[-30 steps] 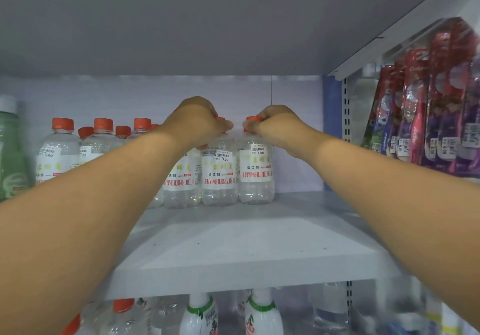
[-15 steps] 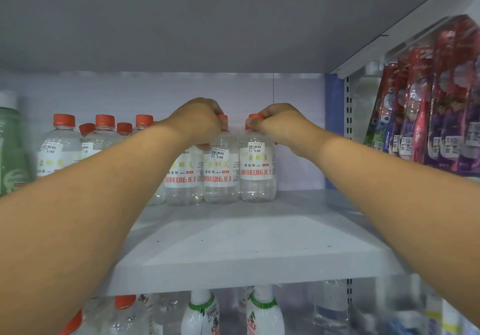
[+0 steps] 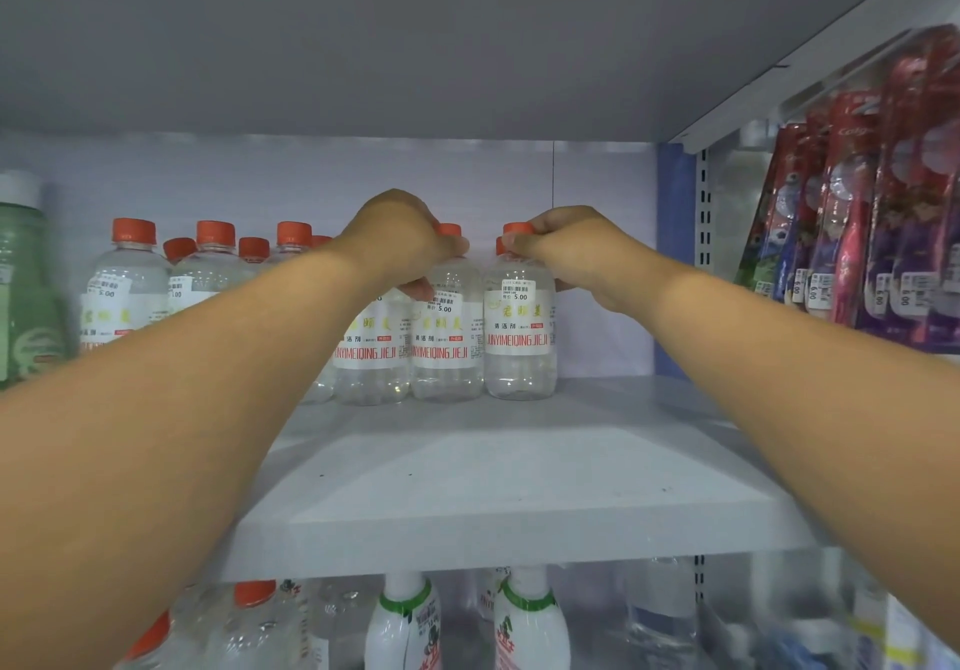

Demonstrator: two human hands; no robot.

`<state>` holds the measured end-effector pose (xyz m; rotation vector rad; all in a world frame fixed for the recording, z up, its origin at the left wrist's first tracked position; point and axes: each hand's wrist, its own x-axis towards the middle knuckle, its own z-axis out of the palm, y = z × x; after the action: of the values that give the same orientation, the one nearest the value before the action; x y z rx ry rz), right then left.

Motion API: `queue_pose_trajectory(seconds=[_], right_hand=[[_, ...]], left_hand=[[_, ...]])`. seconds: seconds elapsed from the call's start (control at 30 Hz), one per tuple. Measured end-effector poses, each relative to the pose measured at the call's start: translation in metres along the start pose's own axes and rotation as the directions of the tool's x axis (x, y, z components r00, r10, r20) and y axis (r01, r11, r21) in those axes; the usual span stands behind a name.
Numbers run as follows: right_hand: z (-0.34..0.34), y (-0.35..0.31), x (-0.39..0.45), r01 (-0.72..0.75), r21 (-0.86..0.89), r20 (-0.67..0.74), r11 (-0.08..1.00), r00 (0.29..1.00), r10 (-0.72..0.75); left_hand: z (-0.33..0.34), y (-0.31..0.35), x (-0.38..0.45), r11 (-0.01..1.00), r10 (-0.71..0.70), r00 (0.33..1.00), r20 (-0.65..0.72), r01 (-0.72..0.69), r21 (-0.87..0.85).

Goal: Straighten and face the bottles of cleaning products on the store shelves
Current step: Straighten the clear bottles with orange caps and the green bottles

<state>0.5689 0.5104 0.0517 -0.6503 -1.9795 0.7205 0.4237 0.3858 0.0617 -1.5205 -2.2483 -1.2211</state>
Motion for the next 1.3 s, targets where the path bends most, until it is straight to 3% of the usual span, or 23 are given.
queue_pose_trajectory(seconds=[0.17,0.33,0.43,0.57,0.7,0.8,0.93,1.03,1.17,1.3], right_hand=[[0.003,0.002,-0.001,0.007,-0.006,-0.019,1.000,1.000,-0.008],[0.005,0.003,-0.012,0.044,-0.052,-0.056,0.998,0.997,-0.047],[0.003,-0.002,-0.020,0.083,-0.122,-0.074,0.989,0.993,-0.093],[0.004,-0.016,-0.035,0.148,-0.252,-0.112,0.956,0.977,-0.181],[0.026,-0.052,-0.052,0.237,-0.408,-0.188,0.882,0.923,-0.335],[0.053,-0.082,-0.053,0.240,-0.312,0.014,0.919,0.968,-0.249],[0.093,-0.099,-0.040,0.262,-0.475,0.180,0.840,0.963,-0.198],[0.116,-0.100,-0.029,0.215,-0.537,0.134,0.815,0.976,-0.169],[0.133,-0.096,-0.025,0.163,-0.507,0.026,0.846,0.985,-0.173],[0.135,-0.099,-0.032,0.115,-0.547,0.004,0.829,0.991,-0.135]], left_hand=[[0.004,-0.006,0.003,1.000,-0.003,0.997,-0.071,0.002,-0.018],[-0.012,-0.014,-0.011,0.976,0.033,0.981,-0.190,-0.073,-0.207],[-0.052,-0.027,-0.030,0.997,0.002,0.968,-0.250,-0.021,-0.074],[-0.100,-0.065,-0.060,0.984,-0.070,0.982,-0.176,0.096,0.148],[-0.129,-0.102,-0.068,0.954,-0.074,0.965,-0.252,0.142,0.265],[-0.140,-0.131,-0.060,0.927,-0.055,0.973,-0.224,0.134,0.351],[-0.146,-0.170,-0.042,0.942,0.007,0.979,-0.206,0.063,0.328],[-0.143,-0.194,-0.031,0.975,0.044,0.985,-0.169,-0.005,0.223],[-0.133,-0.210,-0.028,0.973,0.104,0.975,-0.198,-0.058,0.224],[-0.135,-0.203,-0.038,0.980,0.101,0.980,-0.169,-0.069,0.184]])
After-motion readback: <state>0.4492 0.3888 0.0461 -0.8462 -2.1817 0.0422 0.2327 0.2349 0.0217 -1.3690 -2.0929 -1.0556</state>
